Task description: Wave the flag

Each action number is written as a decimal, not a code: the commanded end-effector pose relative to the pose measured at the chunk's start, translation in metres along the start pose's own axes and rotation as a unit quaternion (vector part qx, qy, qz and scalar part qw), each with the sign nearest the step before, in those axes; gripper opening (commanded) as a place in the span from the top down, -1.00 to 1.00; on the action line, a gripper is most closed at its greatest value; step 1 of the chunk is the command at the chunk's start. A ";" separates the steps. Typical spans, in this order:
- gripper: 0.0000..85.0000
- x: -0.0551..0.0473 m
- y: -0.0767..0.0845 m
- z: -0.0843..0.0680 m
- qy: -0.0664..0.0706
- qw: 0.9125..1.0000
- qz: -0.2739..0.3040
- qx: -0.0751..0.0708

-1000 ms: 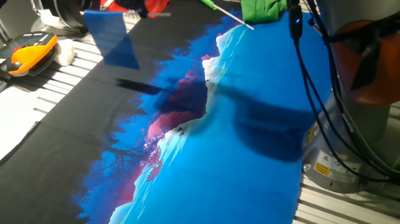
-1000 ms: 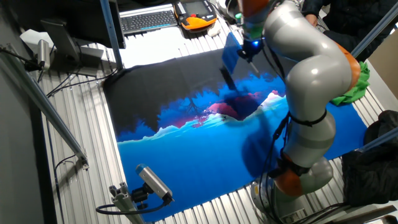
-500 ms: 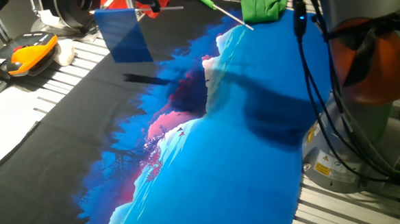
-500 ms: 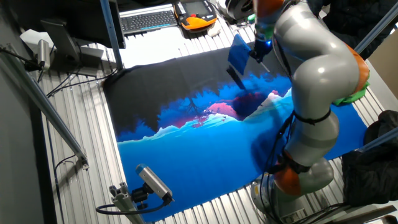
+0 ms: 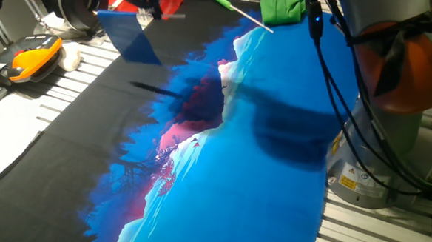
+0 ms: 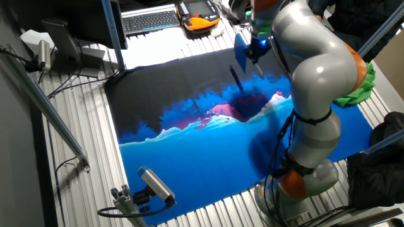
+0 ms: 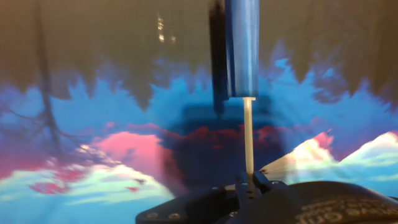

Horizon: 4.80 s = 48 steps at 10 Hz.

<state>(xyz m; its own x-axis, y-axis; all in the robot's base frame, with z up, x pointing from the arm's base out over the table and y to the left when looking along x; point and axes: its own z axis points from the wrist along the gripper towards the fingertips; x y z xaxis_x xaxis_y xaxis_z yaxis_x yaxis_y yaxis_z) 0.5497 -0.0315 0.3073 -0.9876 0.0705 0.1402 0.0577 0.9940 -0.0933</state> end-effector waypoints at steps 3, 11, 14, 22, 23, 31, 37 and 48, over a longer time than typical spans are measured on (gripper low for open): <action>1.00 0.026 0.099 0.019 -0.009 0.992 0.123 -0.014; 1.00 0.024 0.026 0.028 -0.015 0.997 0.082 0.005; 1.00 0.017 -0.036 0.024 -0.018 0.998 -0.041 0.042; 1.00 0.027 -0.091 0.027 -0.015 0.992 -0.036 0.123; 1.00 0.027 -0.091 0.028 -0.014 0.994 -0.019 0.109; 1.00 0.039 -0.121 0.043 0.004 0.985 0.174 0.006; 1.00 0.020 -0.077 0.038 0.000 0.999 0.029 -0.027; 1.00 0.017 0.035 0.013 -0.017 0.970 -0.236 0.053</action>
<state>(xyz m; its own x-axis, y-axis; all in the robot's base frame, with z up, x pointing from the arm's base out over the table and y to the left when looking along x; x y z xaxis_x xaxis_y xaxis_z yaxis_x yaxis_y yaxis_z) 0.5324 -0.0077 0.2932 -0.9749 -0.1548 0.1598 -0.1759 0.9761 -0.1274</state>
